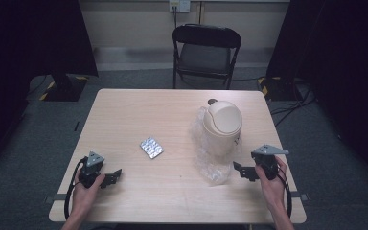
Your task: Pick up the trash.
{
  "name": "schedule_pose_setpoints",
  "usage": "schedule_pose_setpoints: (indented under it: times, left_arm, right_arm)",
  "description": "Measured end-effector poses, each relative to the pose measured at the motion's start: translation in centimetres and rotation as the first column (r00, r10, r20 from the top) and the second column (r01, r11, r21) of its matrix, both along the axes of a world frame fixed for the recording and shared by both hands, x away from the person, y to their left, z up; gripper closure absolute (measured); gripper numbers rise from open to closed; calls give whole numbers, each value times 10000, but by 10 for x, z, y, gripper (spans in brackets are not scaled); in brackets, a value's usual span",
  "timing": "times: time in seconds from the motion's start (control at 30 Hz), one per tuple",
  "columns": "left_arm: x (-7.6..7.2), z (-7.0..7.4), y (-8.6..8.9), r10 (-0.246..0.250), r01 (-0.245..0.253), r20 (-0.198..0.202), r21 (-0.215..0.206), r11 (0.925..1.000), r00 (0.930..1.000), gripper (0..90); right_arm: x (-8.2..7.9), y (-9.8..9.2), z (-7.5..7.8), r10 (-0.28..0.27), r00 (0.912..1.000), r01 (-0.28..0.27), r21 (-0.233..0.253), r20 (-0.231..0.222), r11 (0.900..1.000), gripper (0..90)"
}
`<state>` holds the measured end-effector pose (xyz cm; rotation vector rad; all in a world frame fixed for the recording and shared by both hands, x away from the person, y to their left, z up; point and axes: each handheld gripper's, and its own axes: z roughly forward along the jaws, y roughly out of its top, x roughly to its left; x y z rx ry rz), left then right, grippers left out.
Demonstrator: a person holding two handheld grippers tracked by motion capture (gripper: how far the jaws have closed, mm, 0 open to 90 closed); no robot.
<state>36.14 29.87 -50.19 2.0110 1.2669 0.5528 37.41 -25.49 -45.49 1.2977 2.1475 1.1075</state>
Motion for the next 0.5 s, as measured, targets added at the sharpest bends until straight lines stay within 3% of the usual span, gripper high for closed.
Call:
schedule_pose_setpoints:
  times: [0.1,0.5]
  left_arm:
    - [0,0,0,-4,4,2,-11,10000,10000,146]
    - [0,0,0,-1,1,-14,-1,10000,10000,146]
  right_arm:
    - [11,3,17,232,9993,-245,435,304,9988,136]
    - [48,4,64,454,9961,-509,723,759,9961,137]
